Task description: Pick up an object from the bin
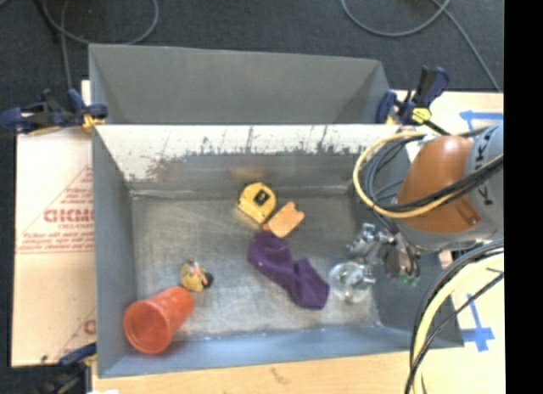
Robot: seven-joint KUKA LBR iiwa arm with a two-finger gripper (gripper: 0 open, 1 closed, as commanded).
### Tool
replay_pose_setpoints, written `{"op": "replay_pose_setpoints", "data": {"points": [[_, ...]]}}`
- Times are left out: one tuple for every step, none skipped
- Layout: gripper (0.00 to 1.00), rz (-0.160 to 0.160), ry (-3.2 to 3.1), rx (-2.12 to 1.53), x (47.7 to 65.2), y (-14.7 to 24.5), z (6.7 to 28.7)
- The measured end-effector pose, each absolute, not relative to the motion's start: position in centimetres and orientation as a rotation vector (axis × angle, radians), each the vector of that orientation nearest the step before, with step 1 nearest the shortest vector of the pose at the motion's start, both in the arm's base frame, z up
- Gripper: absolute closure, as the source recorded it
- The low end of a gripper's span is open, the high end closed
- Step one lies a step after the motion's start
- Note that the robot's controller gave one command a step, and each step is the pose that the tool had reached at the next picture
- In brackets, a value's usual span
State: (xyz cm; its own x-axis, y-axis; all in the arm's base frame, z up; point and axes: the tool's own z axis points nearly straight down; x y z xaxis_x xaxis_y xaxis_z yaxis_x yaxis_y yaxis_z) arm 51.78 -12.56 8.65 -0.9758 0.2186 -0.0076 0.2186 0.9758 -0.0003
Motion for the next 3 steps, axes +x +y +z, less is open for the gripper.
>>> {"op": "replay_pose_setpoints", "data": {"points": [[1.00,-0.002,3.115,0.343,51.8,-12.6,8.6],[1.00,-0.001,3.126,0.301,51.3,-12.8,12.4],[1.00,-0.001,3.143,0.042,50.6,-11.7,18.9]]}}
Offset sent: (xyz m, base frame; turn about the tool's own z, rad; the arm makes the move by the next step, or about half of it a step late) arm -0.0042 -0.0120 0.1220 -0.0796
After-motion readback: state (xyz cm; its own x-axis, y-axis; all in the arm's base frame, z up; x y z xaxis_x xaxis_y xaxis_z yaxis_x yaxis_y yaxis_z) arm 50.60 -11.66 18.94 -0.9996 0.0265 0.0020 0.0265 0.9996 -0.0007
